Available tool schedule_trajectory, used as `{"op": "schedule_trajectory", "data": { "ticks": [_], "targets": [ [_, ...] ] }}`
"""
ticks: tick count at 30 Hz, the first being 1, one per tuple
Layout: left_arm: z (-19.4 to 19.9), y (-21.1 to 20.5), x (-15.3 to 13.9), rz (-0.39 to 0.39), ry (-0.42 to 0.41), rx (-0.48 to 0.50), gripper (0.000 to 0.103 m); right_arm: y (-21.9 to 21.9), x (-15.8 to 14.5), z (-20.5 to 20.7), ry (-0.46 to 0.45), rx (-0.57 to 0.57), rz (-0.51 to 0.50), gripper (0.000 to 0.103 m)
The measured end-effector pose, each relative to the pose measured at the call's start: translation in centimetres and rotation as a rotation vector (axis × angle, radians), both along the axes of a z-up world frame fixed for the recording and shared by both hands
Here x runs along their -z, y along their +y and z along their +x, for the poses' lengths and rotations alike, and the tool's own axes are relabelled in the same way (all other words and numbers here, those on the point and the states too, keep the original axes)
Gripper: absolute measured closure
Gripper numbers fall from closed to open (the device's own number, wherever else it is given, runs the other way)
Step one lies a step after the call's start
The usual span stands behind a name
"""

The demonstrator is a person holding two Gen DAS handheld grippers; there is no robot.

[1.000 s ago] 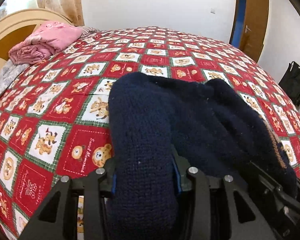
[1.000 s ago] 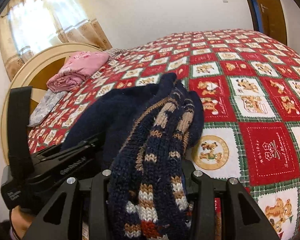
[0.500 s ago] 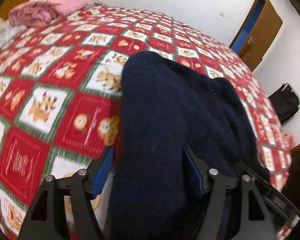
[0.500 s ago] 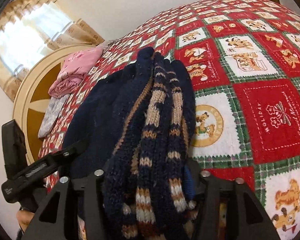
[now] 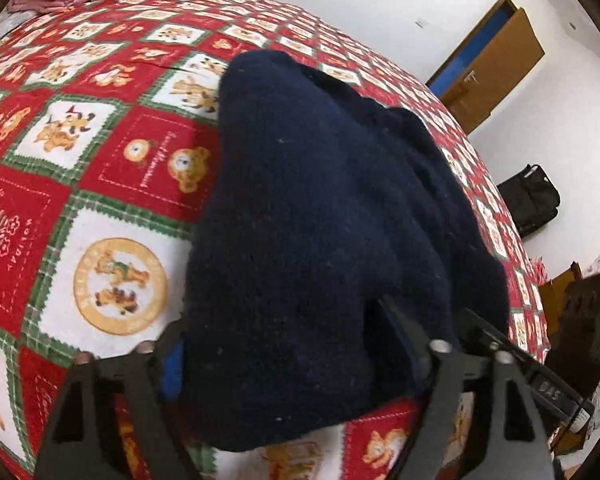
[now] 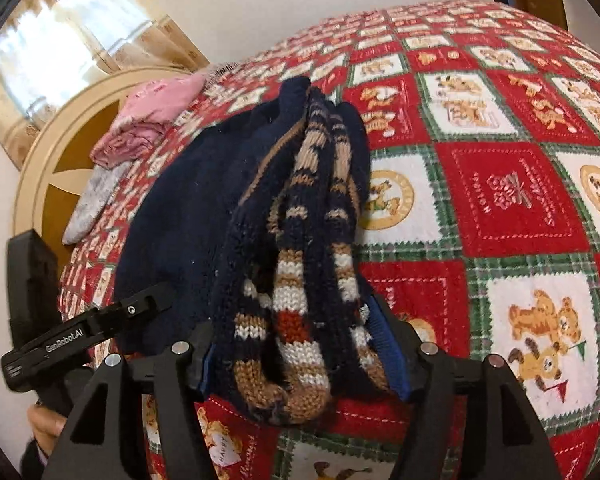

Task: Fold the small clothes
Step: 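Release the sweater and pull both grippers back from the folded stack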

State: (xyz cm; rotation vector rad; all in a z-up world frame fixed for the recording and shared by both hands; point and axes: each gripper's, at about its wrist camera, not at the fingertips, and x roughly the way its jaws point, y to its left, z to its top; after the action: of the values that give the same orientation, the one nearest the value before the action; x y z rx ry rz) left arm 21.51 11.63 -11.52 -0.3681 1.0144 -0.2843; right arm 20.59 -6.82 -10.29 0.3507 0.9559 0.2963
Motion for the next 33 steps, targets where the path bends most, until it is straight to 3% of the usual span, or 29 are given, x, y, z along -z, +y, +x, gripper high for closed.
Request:
{"op": "schedule_trajectory", "data": {
  "ticks": [1,3,4,6,9,11,12,15,18,19,21,24,26,29,33],
  "targets": [
    [0.0,0.1,-0.3,-0.013,0.007,-0.005,0.036,0.1,0.0,0.0,0.021,0.003,0.012,0.039],
    [0.1,0.5,-1.1,-0.049,0.015,-0.012,0.058,0.1,0.0,-0.3,0.069,0.000,0.093,0.044],
    [0.1,0.7,-1.7,-0.059,0.013,-0.011,0.060,-0.1,0.2,-0.5,0.097,-0.017,0.175,0.048],
    [0.0,0.8,-2.7,-0.052,0.002,-0.008,0.062,-0.5,1.1,-0.9,0.143,-0.027,0.294,0.050],
    [-0.3,0.6,-2.8,0.000,0.024,-0.008,0.062,-1.8,1.9,-1.2,0.136,0.000,0.323,0.060],
    [-0.5,0.2,-1.9,0.101,0.031,-0.018,0.059,-2.5,2.4,-1.3,0.140,0.004,0.358,0.060],
    [-0.9,0.2,-1.5,0.142,0.021,-0.018,0.052,-2.7,2.4,-1.3,0.136,-0.002,0.357,0.060],
    [-1.6,0.0,-1.3,0.237,-0.021,-0.038,0.038,-2.6,1.8,-1.8,0.118,-0.019,0.308,0.060],
    [-2.5,0.0,-1.8,0.320,-0.059,-0.072,0.031,-2.3,0.6,-2.6,0.097,-0.033,0.233,0.057],
    [-2.7,0.1,-1.9,0.346,-0.073,-0.077,0.030,-2.3,0.1,-3.2,0.090,-0.022,0.191,0.048],
    [-3.1,-0.2,-2.2,0.405,-0.100,-0.092,0.024,-2.5,-1.3,-4.7,0.064,0.045,0.062,0.039],
    [-4.0,-0.7,-2.7,0.489,-0.155,-0.131,0.022,-0.8,-4.6,-7.7,-0.098,0.100,-0.185,0.039],
    [-4.7,-1.0,-3.1,0.529,-0.179,-0.157,0.021,1.6,-6.3,-9.3,-0.247,0.059,-0.339,0.039],
    [-5.4,-1.3,-3.4,0.549,-0.181,-0.173,0.016,4.2,-7.3,-10.1,-0.352,-0.018,-0.429,0.039],
    [-6.9,-1.3,-3.6,0.536,-0.186,-0.194,0.008,5.6,-6.0,-8.2,-0.284,-0.081,-0.406,0.039]
  ]
}}
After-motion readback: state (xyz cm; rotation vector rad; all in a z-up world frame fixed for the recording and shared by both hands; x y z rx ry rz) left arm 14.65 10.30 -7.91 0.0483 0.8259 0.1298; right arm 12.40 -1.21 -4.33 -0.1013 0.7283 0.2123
